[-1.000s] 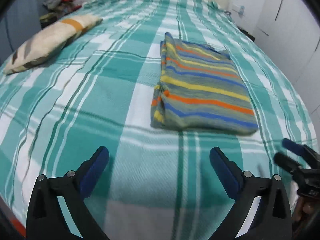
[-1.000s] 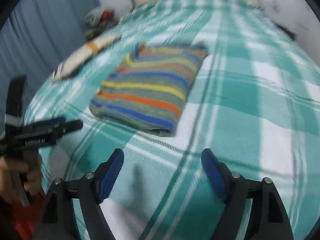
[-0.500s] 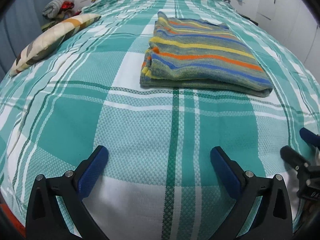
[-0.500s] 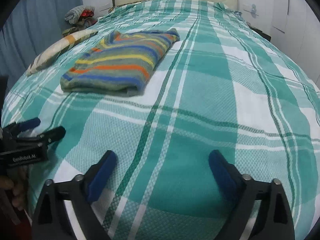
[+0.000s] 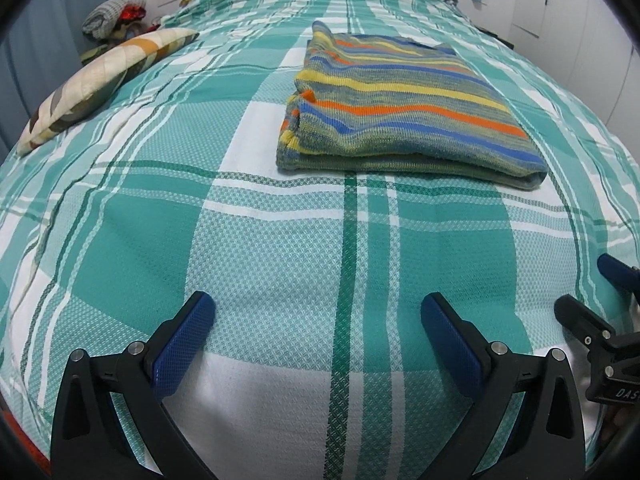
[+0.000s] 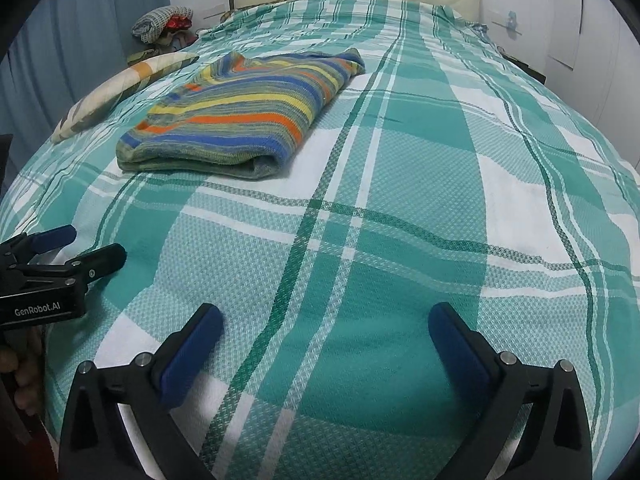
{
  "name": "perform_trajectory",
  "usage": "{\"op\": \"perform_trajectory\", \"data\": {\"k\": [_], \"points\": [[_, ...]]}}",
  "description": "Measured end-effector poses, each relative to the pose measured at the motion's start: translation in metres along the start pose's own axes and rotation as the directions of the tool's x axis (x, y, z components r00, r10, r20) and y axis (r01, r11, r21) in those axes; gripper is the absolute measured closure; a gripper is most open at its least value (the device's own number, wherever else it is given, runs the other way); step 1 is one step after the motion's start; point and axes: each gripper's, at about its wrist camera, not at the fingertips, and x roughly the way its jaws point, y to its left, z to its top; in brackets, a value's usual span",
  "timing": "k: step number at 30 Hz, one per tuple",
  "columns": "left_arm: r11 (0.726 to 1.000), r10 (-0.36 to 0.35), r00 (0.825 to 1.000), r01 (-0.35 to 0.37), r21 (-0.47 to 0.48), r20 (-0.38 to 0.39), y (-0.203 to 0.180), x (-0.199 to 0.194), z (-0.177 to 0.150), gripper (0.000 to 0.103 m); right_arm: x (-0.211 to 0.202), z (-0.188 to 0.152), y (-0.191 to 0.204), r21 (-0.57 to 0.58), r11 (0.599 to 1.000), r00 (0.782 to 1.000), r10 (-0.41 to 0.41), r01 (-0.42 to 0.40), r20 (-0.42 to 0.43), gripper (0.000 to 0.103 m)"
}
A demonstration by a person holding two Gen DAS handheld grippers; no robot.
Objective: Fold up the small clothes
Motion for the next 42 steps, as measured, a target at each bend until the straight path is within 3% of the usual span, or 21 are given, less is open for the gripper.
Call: {"op": "perform_trajectory", "data": {"k": [15, 19, 21, 24, 27, 29, 32, 34, 35, 36, 37, 38, 39, 40, 42], "points": [[1.000, -0.006, 1.000, 0.006, 0.002, -0.012, 0.000, 0.001, 0.001, 0.000, 0.002, -0.003, 0.007, 0.003, 1.000, 1.000, -0.005, 0.005, -0.001, 0.000], [0.995, -0.097, 0.991, 0.095, -0.017, -0.093, 0.013, -0.007, 0.017, 0.002, 0.001, -0.001, 0.007, 0.010, 1.000, 0.999, -0.004, 0.004, -0.033, 0.000], [0.971, -0.219, 0.976, 0.216, -0.102, -0.013, 0.039, -0.025, 0.039, 0.002, -0.005, 0.006, 0.003, 0.040, 0.999, 0.997, 0.037, -0.034, -0.067, 0.003], [0.928, -0.308, 0.945, 0.323, -0.185, 0.108, 0.073, -0.027, 0.089, 0.002, -0.016, 0.035, -0.023, 0.191, 0.960, 0.978, 0.208, -0.207, 0.014, 0.006], [0.905, -0.376, 0.925, 0.378, -0.192, 0.050, 0.078, 0.010, 0.136, 0.002, -0.007, 0.082, -0.044, 0.260, 0.906, 0.943, 0.321, -0.334, 0.093, 0.006], [0.918, -0.368, 0.930, 0.361, -0.166, -0.011, 0.072, 0.044, 0.160, 0.003, 0.018, 0.116, -0.052, 0.296, 0.862, 0.911, 0.400, -0.412, 0.104, 0.009], [0.925, -0.369, 0.924, 0.355, -0.134, -0.103, 0.060, 0.086, 0.177, 0.013, 0.067, 0.150, -0.059, 0.343, 0.830, 0.895, 0.438, -0.439, 0.086, 0.016], [0.921, -0.381, 0.920, 0.368, -0.128, -0.098, 0.055, 0.093, 0.180, 0.014, 0.106, 0.159, -0.062, 0.430, 0.774, 0.867, 0.496, -0.465, 0.044, 0.024], [0.913, -0.398, 0.913, 0.385, -0.131, -0.089, 0.051, 0.095, 0.181, 0.023, 0.120, 0.162, -0.063, 0.461, 0.756, 0.862, 0.506, -0.466, 0.040, 0.027], [0.900, -0.427, 0.899, 0.413, -0.139, -0.094, 0.047, 0.098, 0.184, 0.057, 0.127, 0.166, -0.061, 0.466, 0.745, 0.857, 0.512, -0.478, 0.060, 0.038], [0.885, -0.458, 0.881, 0.441, -0.149, -0.116, 0.040, 0.102, 0.186, 0.083, 0.131, 0.170, -0.056, 0.455, 0.734, 0.844, 0.531, -0.504, 0.080, 0.050], [0.888, -0.454, 0.880, 0.434, -0.154, -0.142, 0.034, 0.103, 0.190, 0.090, 0.137, 0.175, -0.048, 0.444, 0.736, 0.836, 0.546, -0.511, 0.056, 0.073], [0.913, -0.404, 0.905, 0.389, -0.125, -0.131, 0.025, 0.096, 0.193, 0.090, 0.138, 0.180, -0.040, 0.419, 0.774, 0.856, 0.517, -0.475, 0.015, 0.074], [0.919, -0.393, 0.914, 0.385, -0.090, -0.101, 0.016, 0.082, 0.197, 0.090, 0.134, 0.185, -0.035, 0.381, 0.807, 0.873, 0.487, -0.451, 0.000, 0.076], [0.909, -0.416, 0.909, 0.414, -0.053, -0.035, 0.006, 0.052, 0.200, 0.090, 0.108, 0.197, -0.028, 0.296, 0.848, 0.891, 0.454, -0.439, 0.022, 0.077]]}}
